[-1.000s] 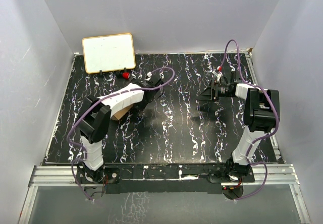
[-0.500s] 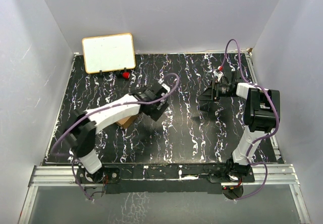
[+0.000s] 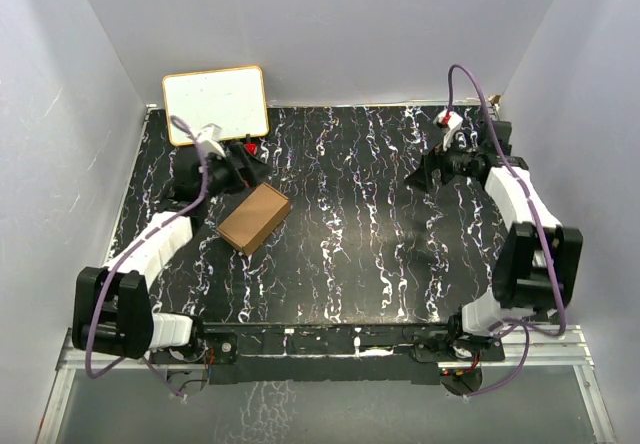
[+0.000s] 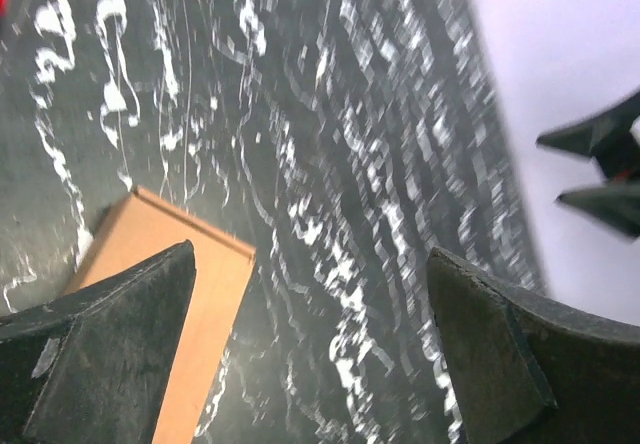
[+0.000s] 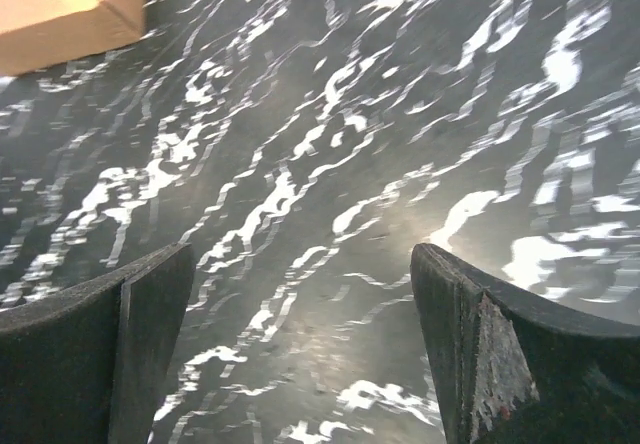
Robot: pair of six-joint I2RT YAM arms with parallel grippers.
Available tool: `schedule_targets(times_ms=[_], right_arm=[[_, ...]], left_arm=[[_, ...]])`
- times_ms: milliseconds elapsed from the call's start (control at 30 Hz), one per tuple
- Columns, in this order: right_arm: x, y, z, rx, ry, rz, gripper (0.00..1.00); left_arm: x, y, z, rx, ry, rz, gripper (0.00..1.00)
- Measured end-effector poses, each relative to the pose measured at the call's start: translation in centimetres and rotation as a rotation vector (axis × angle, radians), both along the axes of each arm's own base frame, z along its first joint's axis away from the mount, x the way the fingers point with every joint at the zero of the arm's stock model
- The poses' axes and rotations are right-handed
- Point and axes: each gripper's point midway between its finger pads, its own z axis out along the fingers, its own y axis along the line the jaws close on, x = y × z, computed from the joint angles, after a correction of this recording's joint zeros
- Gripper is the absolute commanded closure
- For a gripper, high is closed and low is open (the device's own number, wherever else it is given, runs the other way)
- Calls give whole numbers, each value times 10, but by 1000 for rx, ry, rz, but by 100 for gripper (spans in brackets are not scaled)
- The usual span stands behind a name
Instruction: Fold the paper box
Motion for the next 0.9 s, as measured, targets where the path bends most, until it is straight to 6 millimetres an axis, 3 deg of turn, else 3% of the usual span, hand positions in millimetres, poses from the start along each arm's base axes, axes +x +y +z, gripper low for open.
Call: schedule_targets(times_ms=[133, 233, 367, 533, 600, 700, 900], right_arm=[[8, -21, 58, -148, -264, -90, 0], [18, -38, 99, -186, -338, -208, 0], [40, -56, 165, -183, -419, -326, 0], [36, -54, 229, -115, -480, -374, 0], [31, -50, 247, -87, -491, -372, 0], [24, -45, 265, -42, -492, -378, 0], [16, -43, 285, 65, -428, -462, 0]], left_arm=[[21, 36, 40, -226, -52, 84, 3], [30, 57, 73, -317, -87, 107, 3], [32, 67, 121, -346, -158, 87, 3], [26, 67, 197, -296, -283, 37, 3], [20, 67, 227, -265, -346, 18, 3], [10, 65, 251, -241, -397, -2, 3], [-1, 61, 260, -237, -399, -37, 3]])
